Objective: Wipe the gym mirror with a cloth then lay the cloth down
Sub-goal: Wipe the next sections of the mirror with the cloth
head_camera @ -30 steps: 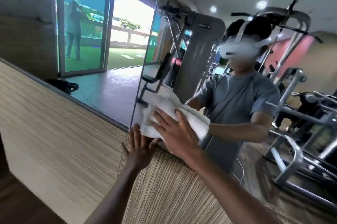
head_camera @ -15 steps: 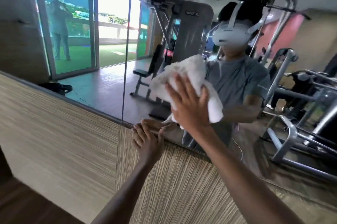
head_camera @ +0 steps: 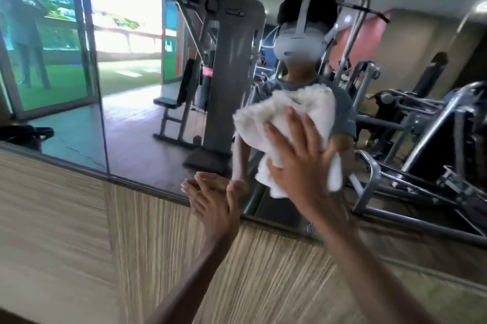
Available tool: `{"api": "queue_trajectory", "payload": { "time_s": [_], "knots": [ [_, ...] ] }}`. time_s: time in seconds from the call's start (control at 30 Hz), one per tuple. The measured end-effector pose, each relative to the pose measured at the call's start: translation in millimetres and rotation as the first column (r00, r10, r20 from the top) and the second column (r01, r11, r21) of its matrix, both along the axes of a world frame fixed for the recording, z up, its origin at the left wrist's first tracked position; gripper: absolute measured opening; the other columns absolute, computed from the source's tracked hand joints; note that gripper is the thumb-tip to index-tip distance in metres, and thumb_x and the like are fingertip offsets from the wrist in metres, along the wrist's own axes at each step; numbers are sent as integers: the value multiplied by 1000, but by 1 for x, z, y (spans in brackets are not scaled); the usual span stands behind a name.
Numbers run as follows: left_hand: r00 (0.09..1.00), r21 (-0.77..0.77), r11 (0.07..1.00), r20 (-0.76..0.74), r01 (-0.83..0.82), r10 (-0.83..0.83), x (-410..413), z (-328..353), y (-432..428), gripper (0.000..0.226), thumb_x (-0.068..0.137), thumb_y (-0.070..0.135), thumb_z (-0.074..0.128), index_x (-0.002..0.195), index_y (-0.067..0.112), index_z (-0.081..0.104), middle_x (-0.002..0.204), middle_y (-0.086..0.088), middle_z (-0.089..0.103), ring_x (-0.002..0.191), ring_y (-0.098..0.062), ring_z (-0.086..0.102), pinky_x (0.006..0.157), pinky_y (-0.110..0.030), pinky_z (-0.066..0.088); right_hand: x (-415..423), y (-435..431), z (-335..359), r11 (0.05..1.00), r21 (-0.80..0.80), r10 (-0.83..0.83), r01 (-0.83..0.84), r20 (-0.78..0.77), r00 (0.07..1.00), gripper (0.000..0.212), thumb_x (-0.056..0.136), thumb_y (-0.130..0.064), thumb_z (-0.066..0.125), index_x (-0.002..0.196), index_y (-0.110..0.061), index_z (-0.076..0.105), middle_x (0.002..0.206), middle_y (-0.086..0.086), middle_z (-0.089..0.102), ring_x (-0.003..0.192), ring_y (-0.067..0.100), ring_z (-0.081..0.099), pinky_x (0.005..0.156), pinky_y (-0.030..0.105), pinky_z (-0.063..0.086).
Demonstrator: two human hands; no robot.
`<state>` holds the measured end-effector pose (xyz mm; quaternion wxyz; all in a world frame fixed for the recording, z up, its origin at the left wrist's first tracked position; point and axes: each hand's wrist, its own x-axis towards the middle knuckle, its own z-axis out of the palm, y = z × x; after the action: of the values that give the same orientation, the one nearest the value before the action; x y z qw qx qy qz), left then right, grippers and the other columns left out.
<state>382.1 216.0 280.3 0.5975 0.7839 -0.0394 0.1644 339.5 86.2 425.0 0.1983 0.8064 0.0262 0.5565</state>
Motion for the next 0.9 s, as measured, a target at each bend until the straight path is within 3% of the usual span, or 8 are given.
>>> {"api": "queue_trajectory", "payload": {
  "time_s": [0.07,0.2,0.4,0.53,0.6,0.7,0.77,0.9],
  "knots": [
    [1000,-19,1000,7,-15,15,-10,-1,-17,107,80,88,7,158,18,-16,162,-15,-30,150,-20,-28,120,-42,-12,14,26,-10,999,26,43,-43,-9,999,60,86,-41,56,145,-32,50,157,4,38,145,23,29,107,55,21],
    [999,37,999,14,-29,29,-30,-7,-48,99,86,74,15,158,12,-12,163,-19,-26,151,-23,-25,120,-42,-9,12,14,-36,953,-291,33,-86,-182,983,53,103,-46,36,152,-28,39,159,2,35,149,22,28,112,55,22],
    [998,19,998,-18,-56,56,-66,-8,-106,110,81,83,8,157,5,-11,163,-21,-22,152,-27,-22,123,-44,-8,-59,-111,-71,920,-373,29,-125,-252,967,57,94,-33,56,149,-27,44,156,4,40,146,26,30,112,56,26],
    [996,-55,997,-67,-57,53,-93,2,-157,108,80,77,12,157,5,-11,163,-21,-22,152,-27,-21,122,-43,-9,-139,-221,-59,965,-262,-45,4,-149,988,71,83,-35,57,150,-33,36,155,3,35,145,25,27,105,58,30],
    [996,-62,996,-73,-63,59,-102,3,-176,109,79,77,12,157,5,-11,163,-22,-21,153,-29,-20,122,-45,-7,-159,-250,-32,993,-86,-91,86,-58,994,74,78,-41,59,148,-37,37,157,3,33,143,26,30,104,56,28],
    [999,-34,999,-35,-18,16,-121,-1,-204,107,82,78,16,156,8,-18,162,-20,-26,150,-26,-26,121,-43,-10,-147,-233,-4,971,228,-95,66,116,989,64,82,-41,60,144,-33,47,159,7,34,145,26,28,109,55,20],
    [1000,-24,1000,-4,3,-3,-133,-3,-220,107,84,79,17,155,10,-21,161,-19,-30,146,-19,-32,119,-41,-13,-129,-199,-7,956,293,-66,29,118,991,67,82,-42,58,148,-32,46,160,5,32,148,25,23,113,57,9],
    [999,-27,1000,43,-11,12,-138,-6,-237,111,84,86,8,156,5,-15,162,-23,-24,150,-26,-27,120,-42,-13,-119,-183,-49,991,-131,-15,2,-93,996,63,86,-37,56,148,-32,47,157,-1,38,148,21,28,113,56,12]
  ]
}}
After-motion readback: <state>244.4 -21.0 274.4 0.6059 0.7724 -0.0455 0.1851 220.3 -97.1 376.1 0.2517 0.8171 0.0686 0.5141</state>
